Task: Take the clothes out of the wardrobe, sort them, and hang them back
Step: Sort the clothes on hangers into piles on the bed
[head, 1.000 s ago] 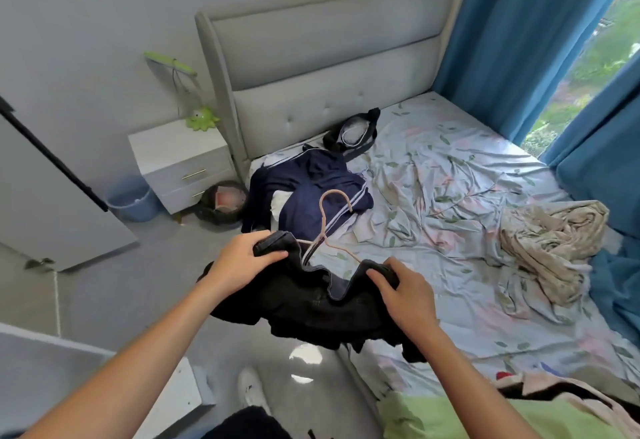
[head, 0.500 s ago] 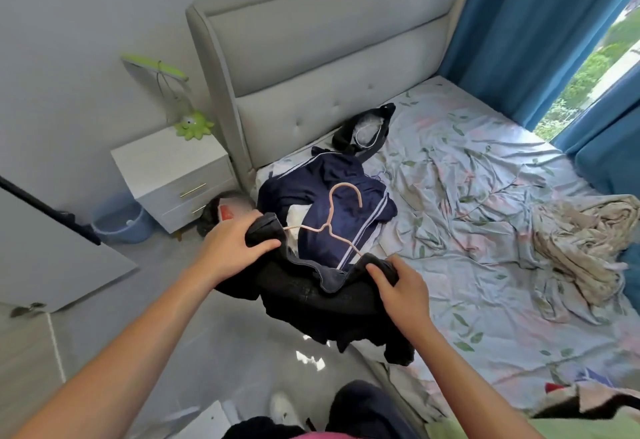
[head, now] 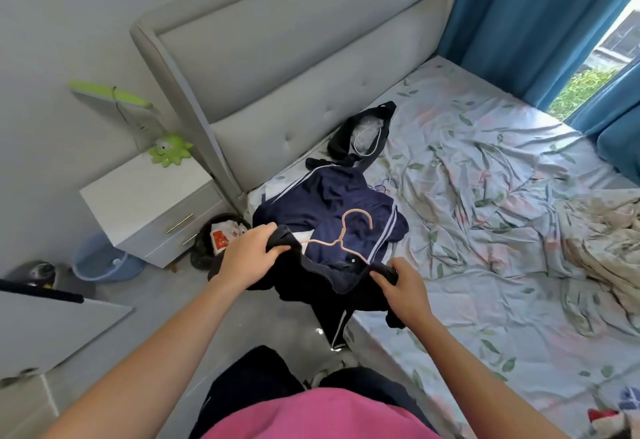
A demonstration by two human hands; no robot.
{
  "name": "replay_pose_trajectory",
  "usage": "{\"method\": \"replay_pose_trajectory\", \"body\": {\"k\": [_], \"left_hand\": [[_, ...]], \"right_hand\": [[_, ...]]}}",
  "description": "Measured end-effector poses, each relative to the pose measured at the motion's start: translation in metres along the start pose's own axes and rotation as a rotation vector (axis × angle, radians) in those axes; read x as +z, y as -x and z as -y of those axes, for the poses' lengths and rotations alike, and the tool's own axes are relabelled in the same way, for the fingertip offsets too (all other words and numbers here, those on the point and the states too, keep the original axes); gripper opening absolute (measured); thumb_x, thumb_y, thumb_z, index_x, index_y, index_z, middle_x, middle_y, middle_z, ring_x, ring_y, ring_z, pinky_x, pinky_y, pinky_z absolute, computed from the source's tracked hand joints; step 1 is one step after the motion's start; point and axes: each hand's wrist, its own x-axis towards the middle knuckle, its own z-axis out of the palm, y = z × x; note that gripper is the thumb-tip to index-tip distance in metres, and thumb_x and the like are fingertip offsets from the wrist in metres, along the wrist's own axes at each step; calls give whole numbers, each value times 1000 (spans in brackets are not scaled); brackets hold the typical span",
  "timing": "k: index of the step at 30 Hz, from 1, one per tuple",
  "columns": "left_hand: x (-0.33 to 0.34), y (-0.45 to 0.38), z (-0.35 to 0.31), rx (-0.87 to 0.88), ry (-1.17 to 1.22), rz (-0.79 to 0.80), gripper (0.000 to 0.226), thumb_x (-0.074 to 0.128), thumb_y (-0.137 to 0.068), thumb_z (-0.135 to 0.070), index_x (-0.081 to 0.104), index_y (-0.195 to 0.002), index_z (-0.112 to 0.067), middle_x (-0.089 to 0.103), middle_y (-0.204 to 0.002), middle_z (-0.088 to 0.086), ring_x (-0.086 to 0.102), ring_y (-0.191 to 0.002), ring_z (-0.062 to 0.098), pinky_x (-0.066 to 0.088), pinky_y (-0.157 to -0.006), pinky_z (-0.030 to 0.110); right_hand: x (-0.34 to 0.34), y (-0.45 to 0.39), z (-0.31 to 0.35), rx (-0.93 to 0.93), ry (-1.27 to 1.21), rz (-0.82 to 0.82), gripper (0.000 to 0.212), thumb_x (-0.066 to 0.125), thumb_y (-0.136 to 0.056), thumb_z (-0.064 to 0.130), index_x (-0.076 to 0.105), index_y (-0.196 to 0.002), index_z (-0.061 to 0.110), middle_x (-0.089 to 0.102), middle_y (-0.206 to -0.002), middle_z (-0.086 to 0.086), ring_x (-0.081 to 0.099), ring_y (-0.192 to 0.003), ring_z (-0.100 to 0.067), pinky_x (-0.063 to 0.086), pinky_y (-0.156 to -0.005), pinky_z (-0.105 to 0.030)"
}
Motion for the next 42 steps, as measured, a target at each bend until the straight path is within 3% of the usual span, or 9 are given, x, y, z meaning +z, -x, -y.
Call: {"method": "replay_pose_trajectory", "body": {"k": [4,11,17,22,26,31,34,37,42], "left_hand": [[-4,-43,14,12,-33,65,36,66,-95,-53,46,-89,-24,62,-86,-4,65,-93,29,44,-67,41],[-2,-143,39,134,-167,251,42,55,-97,-65,46,-93,-24,70,-97,2,66,-98,35,40,-67,40],[4,-252,52,277,-181,469,47,51,-93,-73,48,-85,-27,67,-87,-3,66,-94,27,50,-76,40],[17,-352,47,357,-194,509,48,55,-91,-71,52,-84,-23,68,-88,-3,65,-92,28,51,-77,41],[54,-421,44,411,-261,589,42,54,-98,-63,47,-84,-25,59,-80,-4,58,-80,26,39,-66,39],[138,-507,38,501,-316,627,42,53,-101,-61,51,-97,-19,67,-97,6,65,-96,35,50,-77,44],[175,-540,30,503,-283,562,44,59,-100,-53,54,-120,-14,63,-116,12,61,-110,38,52,-85,49],[194,-551,20,510,-297,494,45,57,-104,-43,50,-136,-13,50,-130,13,52,-123,36,49,-93,52],[190,-529,12,601,-325,508,40,54,-104,-38,51,-139,-19,50,-129,6,52,-120,30,47,-92,48]], "right_hand": [[9,-36,9,40,-20,6,33,75,-91,36,47,-81,22,55,-78,2,56,-73,-19,47,-68,-44],[31,-81,27,223,-36,-13,37,72,-92,43,47,-79,20,59,-69,1,58,-68,-21,48,-66,-43],[50,-121,47,439,-61,-95,41,76,-88,39,45,-73,17,56,-66,1,56,-67,-20,43,-65,-41],[72,-178,63,575,-140,-175,36,76,-88,36,49,-75,15,60,-68,0,57,-69,-19,45,-66,-40],[97,-231,51,632,-152,-193,28,70,-93,37,50,-80,23,62,-77,5,59,-74,-13,39,-62,-32],[125,-303,-4,688,-141,-255,26,69,-96,37,51,-86,21,63,-82,4,60,-79,-20,47,-70,-41],[129,-341,-34,674,-80,-290,18,68,-97,34,58,-101,19,68,-100,0,62,-95,-25,48,-79,-42],[122,-362,-53,693,-60,-313,35,69,-96,31,60,-127,17,67,-126,-4,60,-119,-27,51,-96,-43],[118,-341,-42,650,-10,-246,47,65,-96,27,53,-141,17,59,-137,-6,51,-131,-27,47,-104,-44]]}}
